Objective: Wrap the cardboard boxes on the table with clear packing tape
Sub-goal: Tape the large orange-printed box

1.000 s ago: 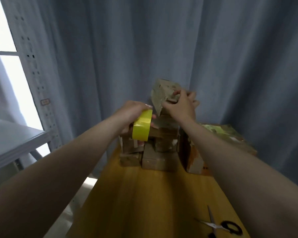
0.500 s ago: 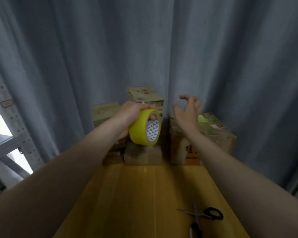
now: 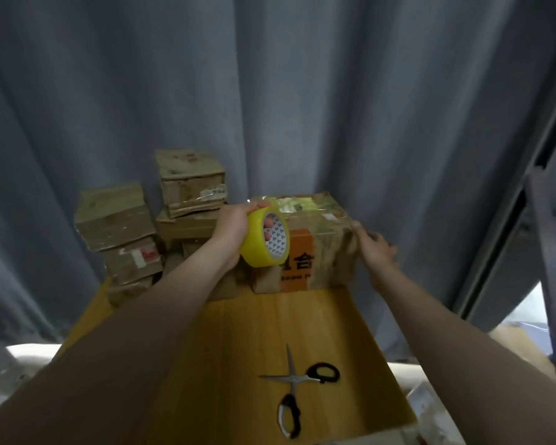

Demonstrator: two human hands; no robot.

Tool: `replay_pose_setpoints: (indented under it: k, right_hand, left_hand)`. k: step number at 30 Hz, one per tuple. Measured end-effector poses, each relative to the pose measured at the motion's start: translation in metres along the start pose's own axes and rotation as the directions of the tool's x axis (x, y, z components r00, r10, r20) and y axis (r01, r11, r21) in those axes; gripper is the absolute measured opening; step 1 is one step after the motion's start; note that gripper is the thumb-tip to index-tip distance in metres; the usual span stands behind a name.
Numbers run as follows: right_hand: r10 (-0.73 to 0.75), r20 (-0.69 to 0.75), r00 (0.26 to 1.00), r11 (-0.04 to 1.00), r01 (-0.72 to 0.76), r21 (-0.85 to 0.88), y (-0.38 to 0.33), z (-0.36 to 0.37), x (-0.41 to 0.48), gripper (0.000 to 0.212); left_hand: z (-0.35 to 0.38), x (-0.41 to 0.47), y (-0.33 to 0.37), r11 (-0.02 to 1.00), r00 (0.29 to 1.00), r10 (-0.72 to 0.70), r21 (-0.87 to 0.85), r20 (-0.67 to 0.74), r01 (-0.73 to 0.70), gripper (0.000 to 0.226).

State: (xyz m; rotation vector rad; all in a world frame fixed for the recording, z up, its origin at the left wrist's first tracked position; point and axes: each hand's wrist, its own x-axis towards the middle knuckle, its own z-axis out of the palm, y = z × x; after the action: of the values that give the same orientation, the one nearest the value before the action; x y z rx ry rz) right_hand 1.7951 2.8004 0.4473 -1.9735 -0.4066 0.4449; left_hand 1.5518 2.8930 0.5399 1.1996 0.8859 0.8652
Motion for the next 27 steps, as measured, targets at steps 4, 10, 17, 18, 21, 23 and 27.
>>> replay_pose_setpoints:
  k: [4,10,17,18,21,23,27]
  right_hand:
    - [0.130,0.146,0.981,0.976,-0.153,0.156,0.034,0.025,0.040,0.121]
    - [0.150,0.388,0.909,0.908,-0.282,0.309,0.043,0.039,0.046,0.151]
    - [0.221,0.198,0.955,0.826,-0.291,0.482,0.025,0.050,0.030,0.146]
    - [0.231,0.152,0.961,0.804,-0.276,0.527,0.025,0.050,0.027,0.135]
    - [0.240,0.032,0.970,0.738,-0.204,0.643,0.029,0.039,0.018,0.102]
    - [0.240,-0.043,0.970,0.708,-0.145,0.691,0.030,0.024,0.008,0.093]
    - [0.202,-0.141,0.969,0.668,-0.031,0.744,0.027,-0.009,-0.022,0.070]
  left_hand:
    - [0.003,0.012,-0.018,0.999,1.000,-0.027,0.041,-0.007,0.027,0.031]
    - [0.009,0.024,-0.034,0.990,0.993,-0.118,0.083,0.008,0.117,0.030]
    - [0.008,0.016,-0.038,0.986,0.990,-0.140,0.089,0.018,0.138,0.030]
    - [0.006,0.013,-0.038,0.986,0.990,-0.141,0.090,0.021,0.139,0.030]
    - [0.006,0.001,-0.036,0.985,0.987,-0.147,0.104,0.067,0.140,0.029]
    - [0.009,-0.011,-0.034,0.982,0.981,-0.161,0.119,0.108,0.148,0.030]
    - [0.019,-0.037,-0.024,0.980,0.968,-0.180,0.115,0.173,0.162,0.031]
